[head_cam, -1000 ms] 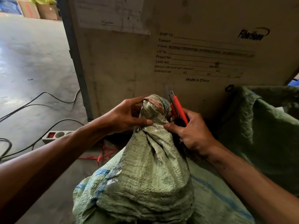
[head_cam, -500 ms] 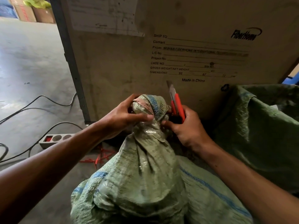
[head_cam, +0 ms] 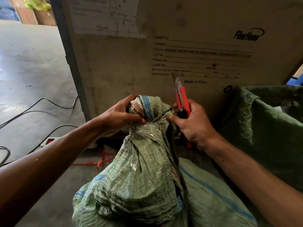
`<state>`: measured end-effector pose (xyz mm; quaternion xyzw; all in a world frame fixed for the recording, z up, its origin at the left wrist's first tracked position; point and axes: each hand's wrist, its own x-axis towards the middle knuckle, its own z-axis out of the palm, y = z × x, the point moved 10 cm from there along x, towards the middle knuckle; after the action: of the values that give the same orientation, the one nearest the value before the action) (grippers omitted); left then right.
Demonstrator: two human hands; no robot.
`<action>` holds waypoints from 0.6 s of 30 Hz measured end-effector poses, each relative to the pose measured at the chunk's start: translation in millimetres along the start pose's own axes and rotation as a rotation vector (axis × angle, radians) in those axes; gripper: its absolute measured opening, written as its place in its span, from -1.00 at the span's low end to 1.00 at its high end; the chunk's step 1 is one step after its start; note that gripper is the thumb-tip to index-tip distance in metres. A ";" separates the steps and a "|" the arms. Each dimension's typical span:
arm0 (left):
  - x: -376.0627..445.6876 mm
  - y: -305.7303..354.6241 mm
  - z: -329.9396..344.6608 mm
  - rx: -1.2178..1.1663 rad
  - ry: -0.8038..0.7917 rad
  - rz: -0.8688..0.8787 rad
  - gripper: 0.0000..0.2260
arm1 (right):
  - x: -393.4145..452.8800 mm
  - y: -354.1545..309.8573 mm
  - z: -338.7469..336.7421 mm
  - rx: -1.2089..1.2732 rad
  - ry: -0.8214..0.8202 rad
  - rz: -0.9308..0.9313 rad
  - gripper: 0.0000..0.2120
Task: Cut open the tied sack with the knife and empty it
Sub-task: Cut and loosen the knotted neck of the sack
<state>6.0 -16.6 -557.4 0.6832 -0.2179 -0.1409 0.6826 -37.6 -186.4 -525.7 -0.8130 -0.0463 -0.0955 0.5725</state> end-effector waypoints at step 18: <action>-1.1 -1.1 8.5 0.024 -0.022 -0.035 -0.43 | -0.8 12.4 4.5 -0.059 -0.093 0.095 -0.72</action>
<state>1.0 -23.4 -558.9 0.6935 -0.2149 -0.1575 0.6694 -35.7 -186.3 -538.8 -0.8343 -0.0312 -0.0317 0.5495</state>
